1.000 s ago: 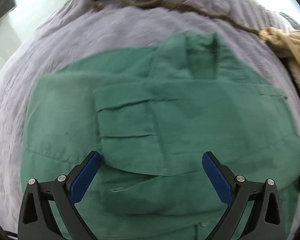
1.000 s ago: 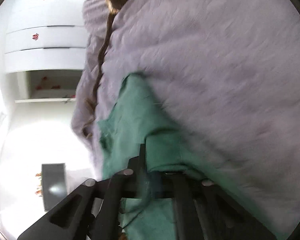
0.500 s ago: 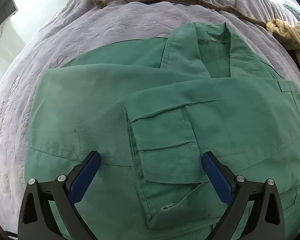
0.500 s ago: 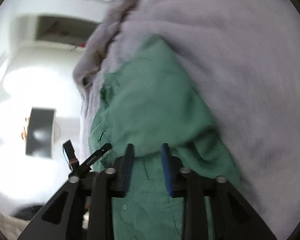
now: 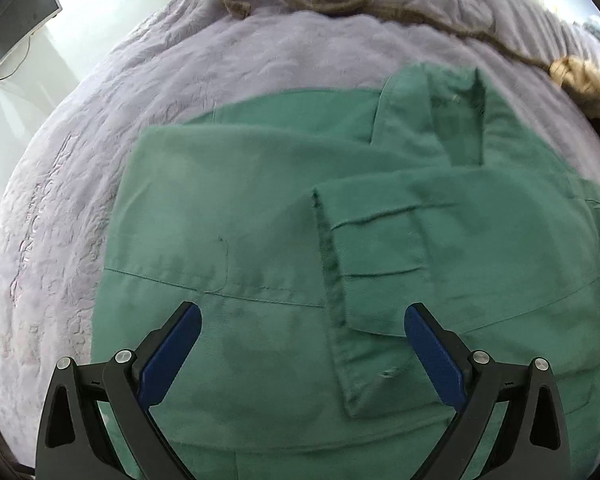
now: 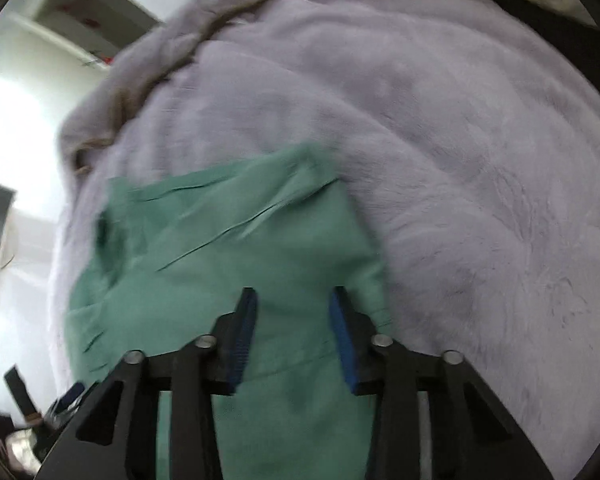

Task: Fold large clothes
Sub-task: 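Grasp the jacket side edge with the right tool and fold it inward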

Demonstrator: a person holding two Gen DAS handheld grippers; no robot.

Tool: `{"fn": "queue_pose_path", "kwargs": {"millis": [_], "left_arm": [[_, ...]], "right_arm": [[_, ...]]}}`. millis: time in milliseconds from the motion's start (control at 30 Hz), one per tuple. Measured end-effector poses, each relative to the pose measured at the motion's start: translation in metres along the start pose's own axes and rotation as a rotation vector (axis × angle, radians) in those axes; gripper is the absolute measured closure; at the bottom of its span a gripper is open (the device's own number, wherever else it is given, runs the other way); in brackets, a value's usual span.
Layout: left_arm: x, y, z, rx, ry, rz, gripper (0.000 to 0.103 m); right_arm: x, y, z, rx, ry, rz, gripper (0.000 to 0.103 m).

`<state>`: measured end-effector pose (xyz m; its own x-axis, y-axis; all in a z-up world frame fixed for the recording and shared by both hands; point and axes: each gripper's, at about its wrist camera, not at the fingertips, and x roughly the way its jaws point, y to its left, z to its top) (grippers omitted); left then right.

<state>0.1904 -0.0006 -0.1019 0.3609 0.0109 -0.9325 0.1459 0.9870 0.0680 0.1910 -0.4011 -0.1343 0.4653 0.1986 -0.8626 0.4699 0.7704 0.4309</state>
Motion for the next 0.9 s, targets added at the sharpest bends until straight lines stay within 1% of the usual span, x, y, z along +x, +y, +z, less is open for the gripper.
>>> {"fn": "queue_pose_path", "kwargs": {"millis": [100, 167, 233, 300, 367, 500, 600, 667, 767, 867, 900], "left_arm": [[0.017, -0.001, 0.003, 0.011, 0.005, 0.012, 0.001], [0.019, 0.0, 0.006, 0.034, -0.015, 0.017, 0.001], [0.014, 0.002, 0.008, 0.052, -0.027, 0.036, 0.001], [0.007, 0.009, 0.01, 0.057, -0.04, 0.066, 0.001], [-0.002, 0.022, 0.008, 0.033, -0.034, 0.072, 0.001], [-0.018, 0.044, -0.002, -0.014, -0.016, 0.072, 0.001], [-0.028, 0.045, -0.017, -0.023, 0.003, 0.076, 0.001], [-0.031, 0.045, -0.026, -0.031, 0.021, 0.074, 0.001], [-0.031, 0.043, -0.037, -0.043, 0.043, 0.071, 0.001], [-0.03, 0.034, -0.047, -0.051, 0.056, 0.07, 0.001], [-0.03, 0.031, -0.049, -0.053, 0.059, 0.067, 0.001]], "right_arm": [[-0.002, -0.015, 0.004, 0.078, -0.004, 0.041, 0.085], [-0.013, -0.017, 0.004, 0.075, 0.0, 0.024, 0.081], [-0.024, -0.015, 0.0, 0.048, 0.003, 0.019, 0.08], [-0.041, -0.014, -0.01, 0.017, 0.001, 0.013, 0.075], [-0.061, -0.017, -0.03, 0.0, 0.006, 0.008, 0.071], [-0.08, -0.022, -0.061, -0.035, 0.02, -0.018, 0.071], [-0.087, -0.023, -0.07, -0.062, 0.019, -0.032, 0.071], [-0.085, -0.016, -0.058, -0.087, -0.002, -0.043, 0.071], [-0.075, -0.004, -0.024, -0.069, -0.053, 0.006, 0.071], [-0.051, 0.005, 0.003, -0.052, -0.06, 0.016, 0.072], [-0.039, 0.008, 0.011, -0.057, -0.046, 0.007, 0.072]]}}
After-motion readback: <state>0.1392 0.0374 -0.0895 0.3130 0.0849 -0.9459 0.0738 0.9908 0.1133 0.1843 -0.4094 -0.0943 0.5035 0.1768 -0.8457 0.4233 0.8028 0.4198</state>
